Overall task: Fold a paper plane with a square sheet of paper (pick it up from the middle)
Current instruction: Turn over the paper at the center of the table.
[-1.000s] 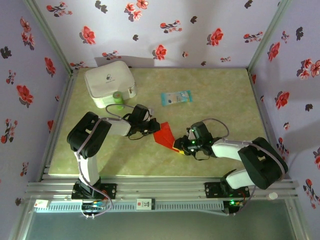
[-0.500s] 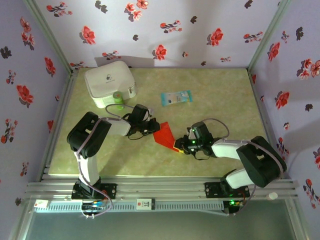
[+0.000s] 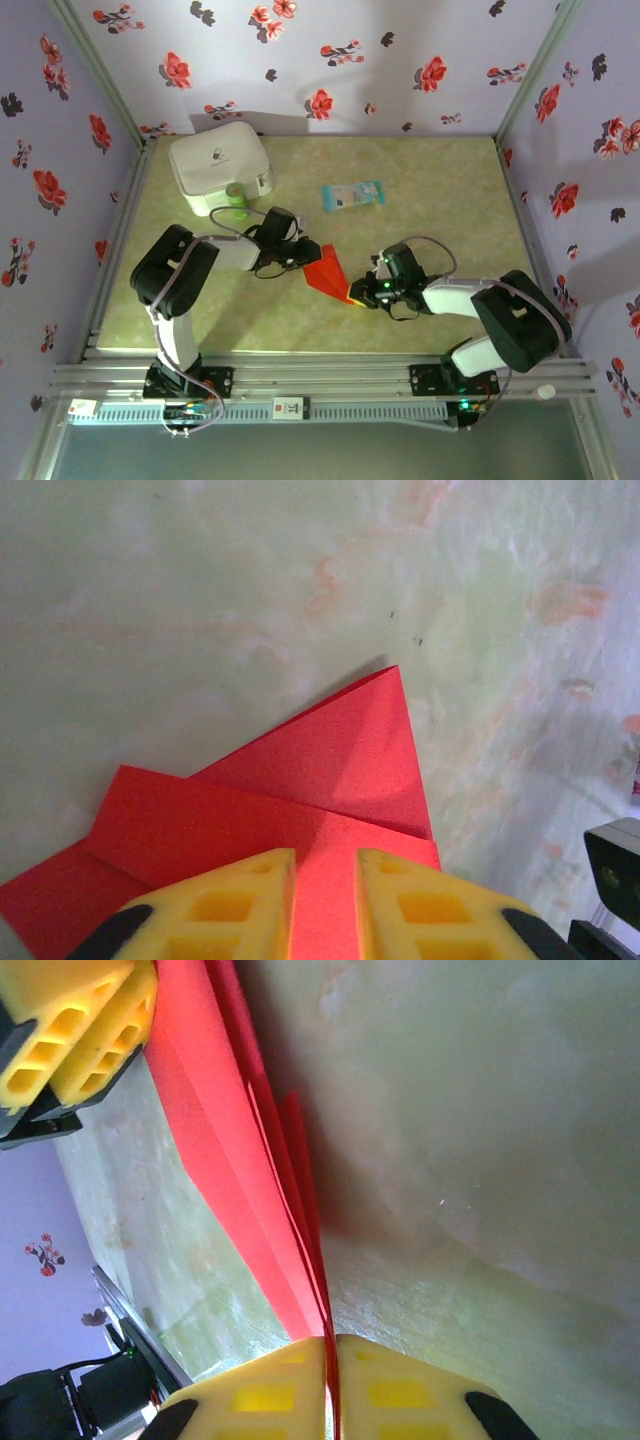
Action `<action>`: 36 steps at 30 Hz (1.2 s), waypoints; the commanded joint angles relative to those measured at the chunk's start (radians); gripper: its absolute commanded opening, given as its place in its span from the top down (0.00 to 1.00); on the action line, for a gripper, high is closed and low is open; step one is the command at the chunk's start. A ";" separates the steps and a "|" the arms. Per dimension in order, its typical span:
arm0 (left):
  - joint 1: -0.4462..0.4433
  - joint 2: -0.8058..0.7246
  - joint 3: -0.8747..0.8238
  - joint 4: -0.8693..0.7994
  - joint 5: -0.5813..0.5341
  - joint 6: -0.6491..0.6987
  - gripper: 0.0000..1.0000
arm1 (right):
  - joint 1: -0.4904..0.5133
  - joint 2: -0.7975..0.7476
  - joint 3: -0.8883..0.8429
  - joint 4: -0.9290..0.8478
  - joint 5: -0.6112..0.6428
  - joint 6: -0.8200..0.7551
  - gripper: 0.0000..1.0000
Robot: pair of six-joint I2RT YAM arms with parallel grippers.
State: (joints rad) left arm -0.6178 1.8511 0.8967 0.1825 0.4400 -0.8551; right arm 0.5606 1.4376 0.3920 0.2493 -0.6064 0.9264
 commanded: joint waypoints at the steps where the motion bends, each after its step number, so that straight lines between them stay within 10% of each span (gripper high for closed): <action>1: 0.010 -0.071 -0.013 -0.046 -0.021 0.017 0.73 | -0.010 -0.013 0.016 -0.043 -0.014 -0.038 0.91; 21: 0.012 -0.413 -0.169 -0.077 -0.199 0.037 0.62 | -0.021 -0.275 0.180 -0.529 0.186 -0.300 0.97; 36: 0.038 -0.676 -0.296 -0.140 -0.432 0.028 0.57 | 0.138 -0.389 0.511 -1.128 0.959 -0.536 1.00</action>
State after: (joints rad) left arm -0.5945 1.2186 0.6216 0.0837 0.0895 -0.8429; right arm 0.6460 1.0245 0.8421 -0.6964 0.0658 0.4587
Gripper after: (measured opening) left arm 0.424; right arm 0.046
